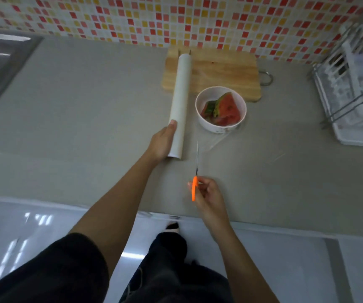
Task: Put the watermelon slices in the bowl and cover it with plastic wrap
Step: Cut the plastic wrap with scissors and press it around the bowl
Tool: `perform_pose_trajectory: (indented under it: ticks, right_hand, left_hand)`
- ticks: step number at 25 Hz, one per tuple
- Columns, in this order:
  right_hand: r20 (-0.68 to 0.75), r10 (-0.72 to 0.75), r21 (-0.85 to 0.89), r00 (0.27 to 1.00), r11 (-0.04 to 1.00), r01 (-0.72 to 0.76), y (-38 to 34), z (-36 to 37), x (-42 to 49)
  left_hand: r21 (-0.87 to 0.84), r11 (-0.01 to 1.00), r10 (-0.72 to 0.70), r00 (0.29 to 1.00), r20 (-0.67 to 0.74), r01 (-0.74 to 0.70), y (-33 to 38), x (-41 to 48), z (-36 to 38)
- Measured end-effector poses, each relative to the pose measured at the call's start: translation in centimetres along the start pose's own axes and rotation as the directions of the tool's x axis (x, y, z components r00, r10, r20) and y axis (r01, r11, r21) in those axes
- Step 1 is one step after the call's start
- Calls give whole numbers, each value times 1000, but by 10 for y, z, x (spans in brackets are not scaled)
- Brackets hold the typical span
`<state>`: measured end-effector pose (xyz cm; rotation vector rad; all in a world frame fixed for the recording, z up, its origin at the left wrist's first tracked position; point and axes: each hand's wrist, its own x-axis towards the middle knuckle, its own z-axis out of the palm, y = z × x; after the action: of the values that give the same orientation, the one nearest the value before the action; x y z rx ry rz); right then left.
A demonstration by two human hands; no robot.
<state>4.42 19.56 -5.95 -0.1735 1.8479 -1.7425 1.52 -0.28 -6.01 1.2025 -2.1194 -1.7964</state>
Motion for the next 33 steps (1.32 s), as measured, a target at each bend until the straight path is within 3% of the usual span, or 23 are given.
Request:
perform_pose_trajectory:
  ticks: [12,20,33]
  right_hand:
    - [65,139,-112,988,985,-132,5,13,-5]
    - [111,197,-12,974,980,-196,-6,32,12]
    - [111,196,-26,974,981,-194,-5,37,21]
  left_hand:
    - [-91,992,-79,994,73,86,6,0,-4]
    - [-133,985,-100,989,107,114,7,1,-4]
    - [-108,990,-81,992,97,92,7,1,-5]
